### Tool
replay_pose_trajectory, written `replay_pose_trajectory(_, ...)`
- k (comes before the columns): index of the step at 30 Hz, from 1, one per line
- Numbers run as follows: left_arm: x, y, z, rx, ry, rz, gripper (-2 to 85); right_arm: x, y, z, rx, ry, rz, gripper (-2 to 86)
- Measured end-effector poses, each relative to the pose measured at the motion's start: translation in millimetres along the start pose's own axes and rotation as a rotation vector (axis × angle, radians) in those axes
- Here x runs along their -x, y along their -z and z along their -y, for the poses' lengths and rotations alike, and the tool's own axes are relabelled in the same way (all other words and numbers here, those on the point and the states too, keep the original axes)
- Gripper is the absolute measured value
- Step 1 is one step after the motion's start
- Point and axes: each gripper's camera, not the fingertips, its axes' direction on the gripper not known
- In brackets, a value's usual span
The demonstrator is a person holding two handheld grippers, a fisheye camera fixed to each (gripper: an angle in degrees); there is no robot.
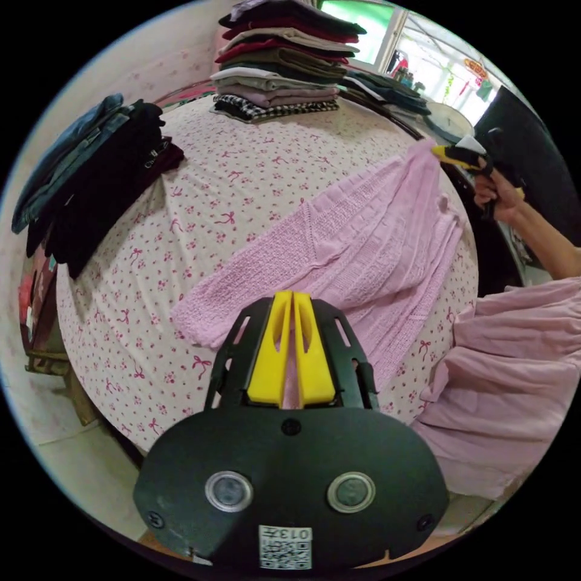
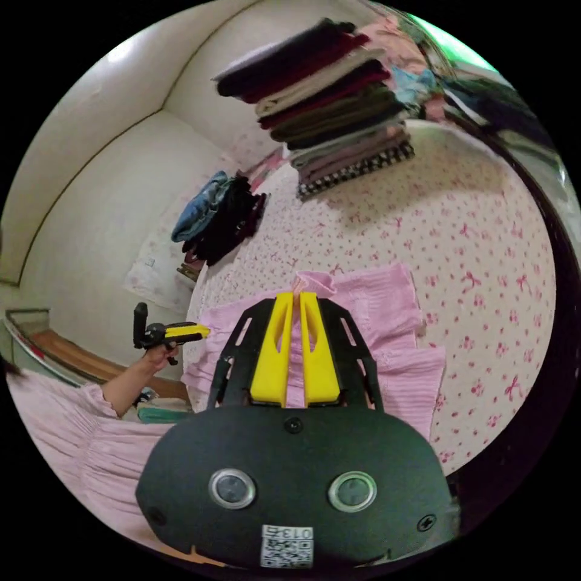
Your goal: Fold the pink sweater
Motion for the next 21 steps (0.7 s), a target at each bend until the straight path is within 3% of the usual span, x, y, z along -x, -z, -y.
replay_pose_trajectory(3,-14.4,0.9,10.2,0.006,-0.007,0.065,-0.2,6.8,8.7,-1.3,-0.096,0.115,-0.031,1.9)
replay_pose_trajectory(7,-18.1,-1.7,20.6,0.021,0.068,0.120,-0.2,-40.6,-29.9,-7.8,0.071,-0.120,-0.186,2.1)
replay_pose_trajectory(11,-20.3,20.8,15.5,-0.006,0.151,0.197,-0.2,-46.7,-41.4,-16.0,0.133,-0.139,-0.255,2.4)
replay_pose_trajectory(16,-63.8,48.2,16.8,-0.098,0.049,0.230,-0.2,-5.0,-40.9,-18.9,0.066,0.103,-0.404,1.6)
replay_pose_trajectory(21,-101.3,7.2,38.3,0.046,-0.021,0.239,-0.2,20.5,-115.0,-18.6,0.241,0.306,-0.456,0.7)
